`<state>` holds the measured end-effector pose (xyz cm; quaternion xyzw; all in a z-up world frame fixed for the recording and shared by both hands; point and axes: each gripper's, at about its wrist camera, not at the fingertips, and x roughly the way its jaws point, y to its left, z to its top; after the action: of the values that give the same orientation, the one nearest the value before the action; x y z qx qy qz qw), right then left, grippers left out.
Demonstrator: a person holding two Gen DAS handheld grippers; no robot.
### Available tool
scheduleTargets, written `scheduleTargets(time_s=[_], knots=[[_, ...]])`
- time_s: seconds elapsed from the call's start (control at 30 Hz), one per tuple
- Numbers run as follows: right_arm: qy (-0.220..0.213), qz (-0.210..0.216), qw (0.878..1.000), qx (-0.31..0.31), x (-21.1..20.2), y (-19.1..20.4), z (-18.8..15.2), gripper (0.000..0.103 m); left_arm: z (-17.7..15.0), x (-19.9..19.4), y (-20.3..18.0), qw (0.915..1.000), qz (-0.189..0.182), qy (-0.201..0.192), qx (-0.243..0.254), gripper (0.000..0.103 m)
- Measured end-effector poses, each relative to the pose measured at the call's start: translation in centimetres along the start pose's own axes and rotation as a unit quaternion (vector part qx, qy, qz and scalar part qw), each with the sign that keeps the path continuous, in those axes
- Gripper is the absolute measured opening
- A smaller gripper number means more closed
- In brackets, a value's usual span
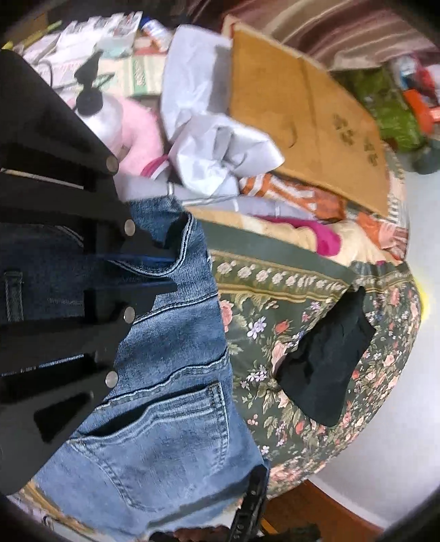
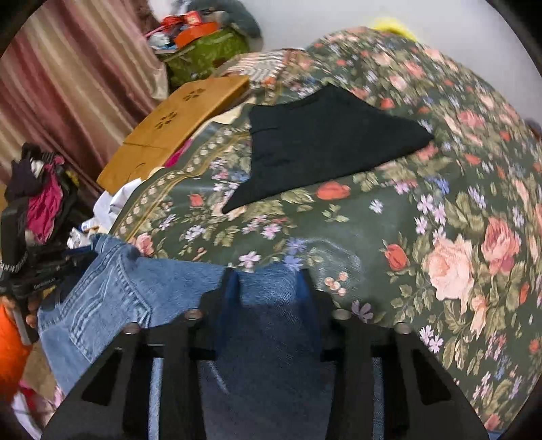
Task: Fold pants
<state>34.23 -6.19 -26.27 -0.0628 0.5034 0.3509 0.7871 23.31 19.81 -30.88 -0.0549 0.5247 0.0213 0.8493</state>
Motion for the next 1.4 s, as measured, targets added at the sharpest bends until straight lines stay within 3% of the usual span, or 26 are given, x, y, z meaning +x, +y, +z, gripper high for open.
scheduleTargets(time_s=[0.07,0.13,0.17,0.27,0.37,0.43,0.5,0.53,0.67,0.77,0.87,0.93,0.97,1.0,1.13,1.27,1.3,1.33,1.37,1.4], knots=[[-0.013,-0.024,0.999,-0.022,-0.2,1.0,-0.4,0.023,0.0,-0.3,-0.1,0.9987,0.047,-0.014,0.012,0.007],[-0.021,-0.049,0.998,-0.039,0.0,1.8,-0.7,0.021,0.0,-0.2,0.3,0.987,0.157,-0.027,0.023,0.003],[-0.024,-0.058,0.997,-0.043,0.1,1.9,-0.8,0.02,0.1,-0.1,0.8,0.9881,0.151,-0.023,0.02,0.003],[-0.024,-0.058,0.997,-0.039,0.4,1.7,-0.4,0.02,0.3,0.1,3.2,0.9968,0.077,0.007,-0.021,0.004],[-0.018,-0.065,0.997,-0.036,-0.2,2.0,-0.3,0.021,0.2,-2.2,3.6,0.9976,0.061,-0.013,-0.029,0.006],[-0.014,-0.072,0.997,-0.028,-1.3,2.2,-0.5,0.021,-0.3,-4.3,3.6,0.9982,0.045,-0.026,-0.028,0.019],[-0.019,-0.072,0.997,-0.025,-3.2,2.4,-1.0,0.022,-0.9,-5.4,3.5,0.9984,0.037,-0.032,-0.028,0.061],[-0.024,-0.068,0.997,-0.024,-4.0,2.5,-1.4,0.023,-1.7,-6.1,3.4,0.9984,0.031,-0.036,-0.03,0.069],[-0.047,-0.067,0.996,-0.021,-7.9,3.4,-4.1,0.043,-3.7,-5.7,2.8,0.9993,-0.005,0.0,-0.038,0.073],[-0.046,-0.073,0.996,-0.022,-9.4,4.1,-6.3,0.044,-5.7,-4.8,2.8,0.9964,-0.044,0.028,-0.066,0.073],[-0.038,-0.072,0.997,-0.008,-9.8,4.4,-8.3,0.044,-7.5,-3.4,2.0,0.9922,-0.075,0.054,-0.082,0.061],[-0.026,-0.063,0.998,0.013,-9.4,4.5,-9.9,0.044,-8.0,-3.8,1.1,0.996,-0.044,0.035,-0.069,0.055],[-0.02,-0.058,0.998,0.023,-9.2,4.5,-10.7,0.044,-8.1,-4.2,0.5,0.9977,-0.03,0.028,-0.054,0.038],[-0.015,-0.054,0.998,0.032,-8.9,4.5,-11.5,0.044,-8.1,-4.7,0.1,0.9977,-0.043,0.026,-0.045,0.02],[-0.003,-0.041,0.997,0.065,-8.5,4.3,-13.6,0.044,-7.9,-6.8,-0.9,0.9998,-0.001,-0.01,-0.016,0.018],[-0.008,-0.036,0.997,0.075,-8.7,4.6,-15.4,0.044,-7.2,-8.0,0.4,0.9992,0.017,-0.027,-0.022,0.018],[-0.008,-0.039,0.997,0.069,-8.6,4.7,-15.7,0.044,-7.2,-8.2,0.8,0.9988,0.028,-0.031,-0.025,0.012],[-0.011,-0.042,0.997,0.062,-8.7,5.0,-16.0,0.044,-7.1,-8.3,1.2,0.9982,0.046,-0.032,-0.024,0.0],[-0.014,-0.045,0.997,0.06,-8.8,5.1,-16.2,0.044,-7.3,-8.1,1.6,0.9937,0.105,-0.033,-0.022,0.0],[-0.019,-0.047,0.997,0.064,-8.9,5.0,-16.4,0.044,-7.6,-7.9,2.3,0.9926,0.116,-0.028,-0.024,0.0]])
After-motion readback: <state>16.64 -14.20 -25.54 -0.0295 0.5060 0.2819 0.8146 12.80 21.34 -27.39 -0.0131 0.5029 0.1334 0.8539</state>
